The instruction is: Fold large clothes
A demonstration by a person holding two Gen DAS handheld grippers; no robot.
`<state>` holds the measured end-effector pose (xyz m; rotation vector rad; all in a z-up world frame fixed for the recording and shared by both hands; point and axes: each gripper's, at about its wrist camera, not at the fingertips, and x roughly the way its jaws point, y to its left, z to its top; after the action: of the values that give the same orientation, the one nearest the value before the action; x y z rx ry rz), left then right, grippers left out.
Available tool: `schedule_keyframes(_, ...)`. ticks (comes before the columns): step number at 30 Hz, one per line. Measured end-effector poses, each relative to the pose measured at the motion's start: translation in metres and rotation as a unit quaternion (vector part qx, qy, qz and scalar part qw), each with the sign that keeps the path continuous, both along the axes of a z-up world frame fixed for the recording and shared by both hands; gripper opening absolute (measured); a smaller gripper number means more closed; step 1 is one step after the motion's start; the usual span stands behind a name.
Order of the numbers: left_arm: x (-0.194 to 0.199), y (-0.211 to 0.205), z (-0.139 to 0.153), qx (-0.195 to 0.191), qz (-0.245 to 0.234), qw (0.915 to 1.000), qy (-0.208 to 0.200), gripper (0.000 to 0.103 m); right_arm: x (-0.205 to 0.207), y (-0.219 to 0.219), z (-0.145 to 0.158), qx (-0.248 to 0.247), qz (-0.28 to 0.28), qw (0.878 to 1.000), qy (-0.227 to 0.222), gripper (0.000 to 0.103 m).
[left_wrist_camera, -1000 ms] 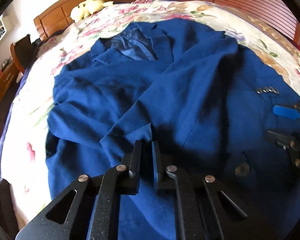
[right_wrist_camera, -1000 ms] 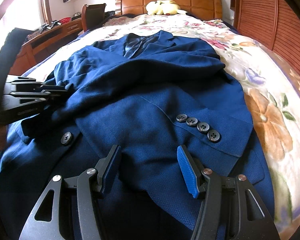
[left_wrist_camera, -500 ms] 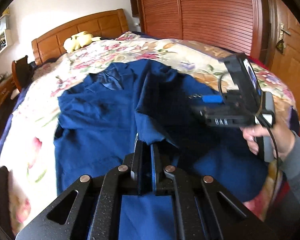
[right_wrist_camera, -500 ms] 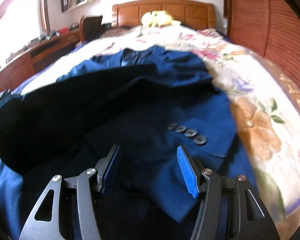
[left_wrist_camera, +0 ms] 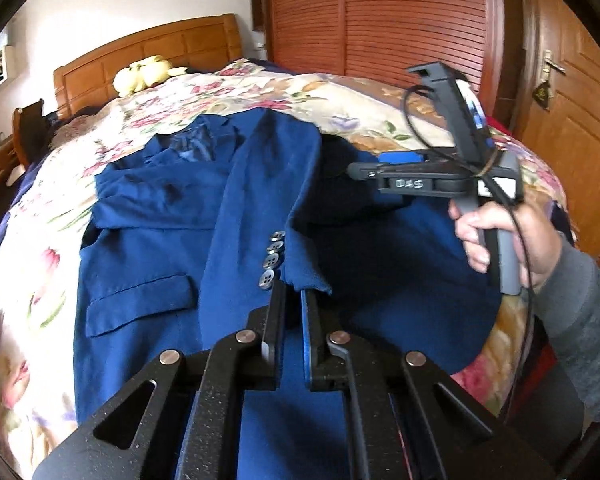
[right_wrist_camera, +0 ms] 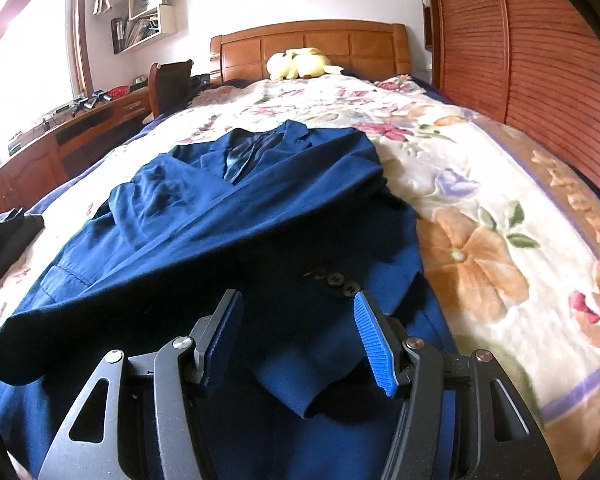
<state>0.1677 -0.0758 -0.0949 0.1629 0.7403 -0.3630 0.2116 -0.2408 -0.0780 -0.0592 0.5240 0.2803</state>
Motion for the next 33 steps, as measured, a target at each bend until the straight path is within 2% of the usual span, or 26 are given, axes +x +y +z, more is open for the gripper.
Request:
schedule_keyframes(2, 0.001, 0.006, -0.003, -0.002, 0.008, 0.9999, 0.008, 0.008, -0.003, 0.001, 0.0, -0.001, 0.003, 1.0, -0.002, 0.06)
schedule_keyframes(4, 0.0, 0.011, -0.003, -0.002, 0.015, 0.9999, 0.008, 0.013, -0.004, 0.003, -0.001, -0.004, 0.004, 1.0, -0.002, 0.06)
schedule_keyframes(6, -0.004, 0.018, -0.001, -0.01, 0.021, 0.9997, 0.004, 0.027, -0.003, 0.004, -0.001, -0.006, 0.007, 1.0, -0.003, 0.06)
schedule_keyframes(9, -0.007, 0.03, 0.004, -0.027, 0.031, 0.9991, -0.001, 0.033, -0.002, 0.006, -0.001, -0.011, 0.01, 1.0, -0.005, 0.06)
schedule_keyframes(15, 0.01, 0.039, -0.007, -0.004, 0.055, 0.9984, 0.009, 0.035, -0.003, 0.012, -0.002, -0.025, 0.018, 0.999, -0.009, 0.06)
schedule_keyframes(20, 0.028, 0.042, -0.027, 0.013, 0.066, 0.9973, 0.03, 0.035, -0.004, 0.015, -0.003, -0.035, 0.024, 0.999, -0.013, 0.06)
schedule_keyframes(26, 0.038, 0.045, -0.048, 0.011, 0.075, 0.9954, 0.058, 0.035, -0.003, 0.015, -0.004, -0.034, 0.029, 0.999, -0.012, 0.06)
schedule_keyframes(33, 0.043, 0.048, -0.059, 0.007, 0.082, 0.9935, 0.08, 0.035, -0.004, 0.019, -0.006, -0.043, 0.037, 0.998, -0.014, 0.06)
